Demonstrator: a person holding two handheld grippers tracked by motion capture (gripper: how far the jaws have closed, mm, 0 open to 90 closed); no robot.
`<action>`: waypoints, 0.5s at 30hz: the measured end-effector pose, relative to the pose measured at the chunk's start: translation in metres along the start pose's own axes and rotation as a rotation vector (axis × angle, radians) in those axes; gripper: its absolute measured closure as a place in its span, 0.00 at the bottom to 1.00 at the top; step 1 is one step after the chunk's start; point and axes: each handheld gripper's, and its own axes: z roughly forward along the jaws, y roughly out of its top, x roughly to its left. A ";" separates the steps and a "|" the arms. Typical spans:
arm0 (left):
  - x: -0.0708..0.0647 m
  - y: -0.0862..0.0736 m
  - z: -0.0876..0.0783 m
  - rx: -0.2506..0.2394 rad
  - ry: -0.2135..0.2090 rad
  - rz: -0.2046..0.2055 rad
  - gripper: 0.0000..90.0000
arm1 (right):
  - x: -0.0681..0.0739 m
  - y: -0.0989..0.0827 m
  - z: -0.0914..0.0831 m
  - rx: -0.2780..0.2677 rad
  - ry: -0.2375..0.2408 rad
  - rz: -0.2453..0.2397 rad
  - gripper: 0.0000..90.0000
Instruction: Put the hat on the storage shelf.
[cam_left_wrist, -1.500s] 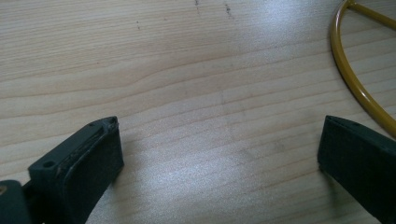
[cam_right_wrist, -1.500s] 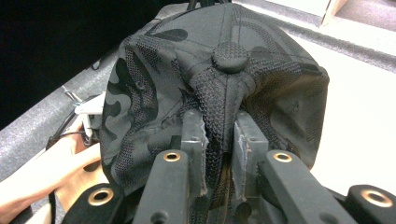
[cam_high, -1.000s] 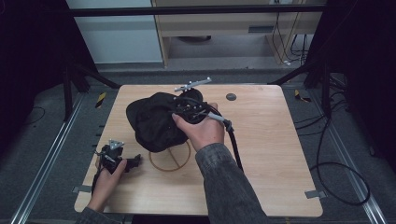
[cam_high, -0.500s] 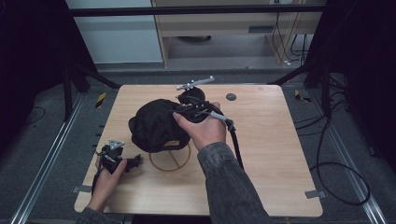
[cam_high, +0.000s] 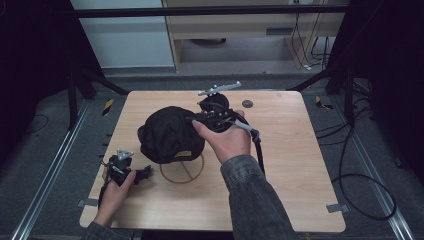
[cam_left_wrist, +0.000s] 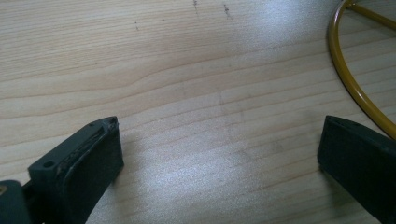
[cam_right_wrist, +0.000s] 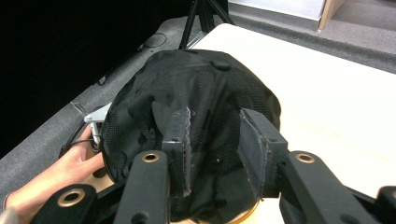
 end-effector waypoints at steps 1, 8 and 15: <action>0.000 0.000 0.000 0.000 0.000 0.000 0.00 | -0.001 0.000 -0.002 -0.001 -0.003 0.001 0.71; 0.000 0.000 0.000 0.000 0.000 0.000 0.00 | -0.010 -0.003 -0.013 -0.016 -0.028 0.008 0.70; 0.000 0.000 0.000 0.002 0.001 0.000 0.00 | -0.020 -0.008 -0.023 -0.019 -0.058 0.017 0.68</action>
